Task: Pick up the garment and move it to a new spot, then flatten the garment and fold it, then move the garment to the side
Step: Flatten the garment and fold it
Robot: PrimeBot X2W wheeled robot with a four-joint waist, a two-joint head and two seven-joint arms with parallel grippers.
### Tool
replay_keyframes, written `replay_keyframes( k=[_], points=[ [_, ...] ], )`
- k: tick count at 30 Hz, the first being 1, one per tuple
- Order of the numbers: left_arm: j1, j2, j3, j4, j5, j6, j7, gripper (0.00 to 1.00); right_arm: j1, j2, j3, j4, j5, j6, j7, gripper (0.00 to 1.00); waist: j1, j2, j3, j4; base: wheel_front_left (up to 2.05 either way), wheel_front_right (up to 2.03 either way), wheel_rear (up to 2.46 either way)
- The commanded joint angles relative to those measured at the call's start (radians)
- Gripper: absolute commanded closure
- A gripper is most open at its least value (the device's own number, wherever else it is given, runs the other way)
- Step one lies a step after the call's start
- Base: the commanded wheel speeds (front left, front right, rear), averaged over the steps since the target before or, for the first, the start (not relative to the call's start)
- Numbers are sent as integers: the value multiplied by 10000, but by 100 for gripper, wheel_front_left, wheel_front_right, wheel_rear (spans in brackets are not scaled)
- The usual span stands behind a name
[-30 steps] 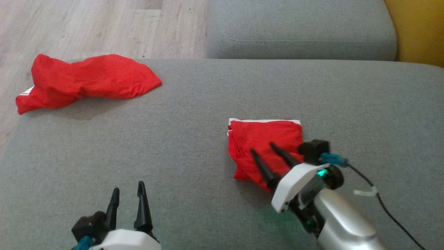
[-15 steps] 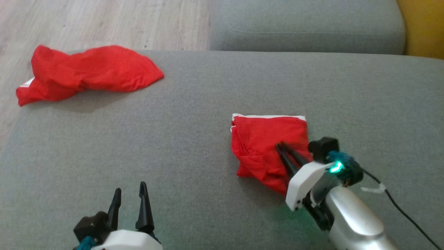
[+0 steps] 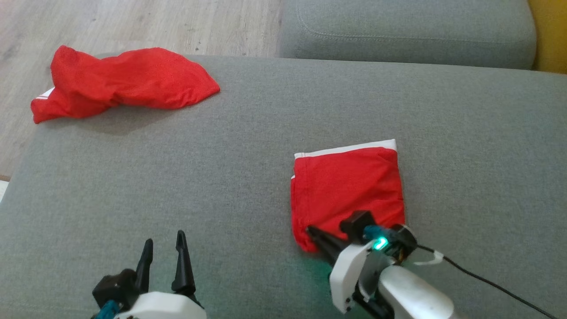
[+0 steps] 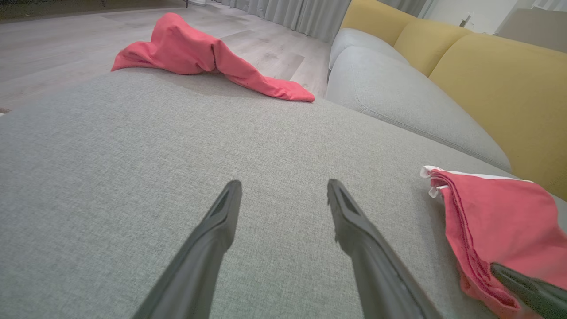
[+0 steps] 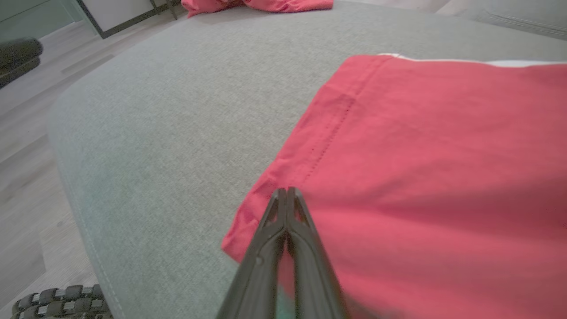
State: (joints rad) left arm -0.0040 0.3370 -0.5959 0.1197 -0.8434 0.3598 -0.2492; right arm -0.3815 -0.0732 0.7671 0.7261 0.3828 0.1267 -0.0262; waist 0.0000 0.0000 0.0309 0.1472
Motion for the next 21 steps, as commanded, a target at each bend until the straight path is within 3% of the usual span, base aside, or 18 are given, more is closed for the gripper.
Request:
replay_keyframes(
  k=[1, 7, 8, 12, 15, 21],
  points=[
    [-525, 81, 402, -275, 113, -7, -84, 0, -428, 189, 201, -228, 84, 40, -102, 100, 0, 0, 2, -16, 0, 0, 0],
    [-533, 32, 426, -270, 130, -1, -91, 0, -722, 213, 1093, -76, 504, 40, -332, 100, 0, 0, 2, -135, 0, 0, 0],
    [-536, 24, 432, -254, 128, -7, -92, 0, -764, 215, 1171, -56, 568, 40, -409, 84, 0, 0, -7, -159, 0, 0, 0],
    [-523, 5, 493, -192, 125, -44, -98, 0, -930, 221, 1158, -38, 834, 40, -828, 57, 0, 0, -72, -285, 0, 0, 0],
    [-506, 6, 532, -178, 166, -70, -103, 0, -1033, 223, 778, -66, 940, 40, -1274, 0, 0, 0, -182, -415, 0, 0, 0],
    [-641, 28, 523, -142, 386, -176, -111, 0, -942, 213, -839, -45, 672, 40, -1962, 0, 0, 0, -476, -691, 0, 0, 0]
  ],
)
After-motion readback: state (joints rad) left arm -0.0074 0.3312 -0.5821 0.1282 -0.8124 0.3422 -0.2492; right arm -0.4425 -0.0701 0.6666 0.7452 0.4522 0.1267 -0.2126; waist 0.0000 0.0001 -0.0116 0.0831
